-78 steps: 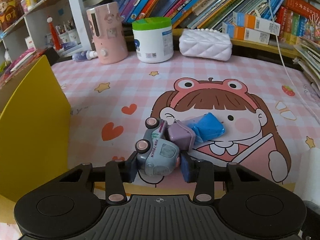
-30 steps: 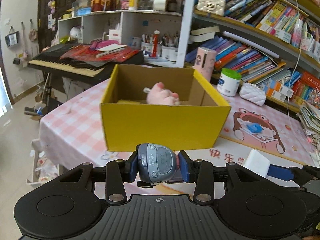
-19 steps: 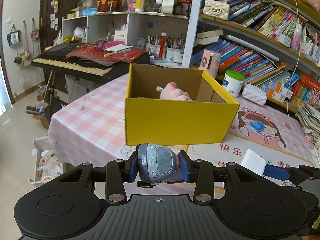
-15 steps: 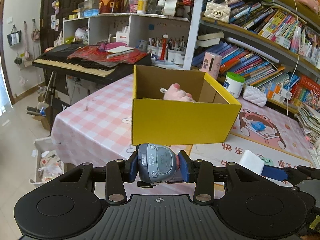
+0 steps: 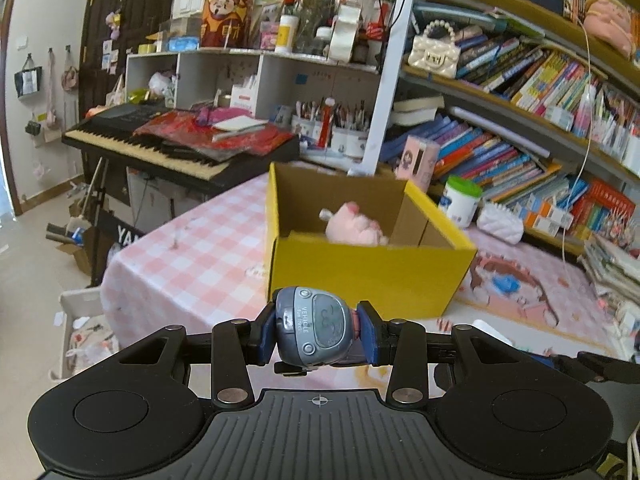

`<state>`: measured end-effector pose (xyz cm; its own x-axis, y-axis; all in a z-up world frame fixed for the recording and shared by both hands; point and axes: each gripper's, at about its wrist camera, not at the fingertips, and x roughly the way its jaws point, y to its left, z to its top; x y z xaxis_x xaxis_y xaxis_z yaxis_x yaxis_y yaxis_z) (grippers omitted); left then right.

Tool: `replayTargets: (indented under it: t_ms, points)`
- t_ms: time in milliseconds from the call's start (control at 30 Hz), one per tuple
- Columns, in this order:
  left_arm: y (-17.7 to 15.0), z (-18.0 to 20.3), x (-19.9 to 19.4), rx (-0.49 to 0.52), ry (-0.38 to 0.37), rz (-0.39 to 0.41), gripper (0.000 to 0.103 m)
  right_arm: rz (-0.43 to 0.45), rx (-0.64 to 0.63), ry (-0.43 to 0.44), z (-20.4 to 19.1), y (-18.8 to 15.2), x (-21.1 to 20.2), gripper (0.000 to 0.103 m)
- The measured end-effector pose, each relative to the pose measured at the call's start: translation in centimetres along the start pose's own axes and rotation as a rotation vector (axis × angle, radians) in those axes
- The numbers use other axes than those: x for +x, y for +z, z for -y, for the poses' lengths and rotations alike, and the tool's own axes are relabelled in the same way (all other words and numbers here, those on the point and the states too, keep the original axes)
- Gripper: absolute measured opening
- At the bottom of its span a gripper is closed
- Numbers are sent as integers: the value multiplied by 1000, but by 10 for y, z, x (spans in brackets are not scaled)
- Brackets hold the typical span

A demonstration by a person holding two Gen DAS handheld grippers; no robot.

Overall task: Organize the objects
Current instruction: 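Carry the grey toy in the left gripper and charger in the right toward the yellow box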

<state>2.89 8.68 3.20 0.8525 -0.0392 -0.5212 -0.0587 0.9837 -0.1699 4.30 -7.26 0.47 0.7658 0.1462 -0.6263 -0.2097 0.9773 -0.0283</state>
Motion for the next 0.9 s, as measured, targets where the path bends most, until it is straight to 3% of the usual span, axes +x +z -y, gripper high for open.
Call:
replayTargets:
  t_ms: [233,467,633,900]
  points:
    - [28,13,17,6,-7,60,39,100,16,-2,17,42,9,63]
    - [56,20,44,-3,33,107,39,173,-9,34,28,88,32,63]
    - [68,27,70,-5,64,113,39,179,-49,60,34,112,60,63]
    - [72,34,117,13,130,57,39,132,-155,95,37,131,114,63]
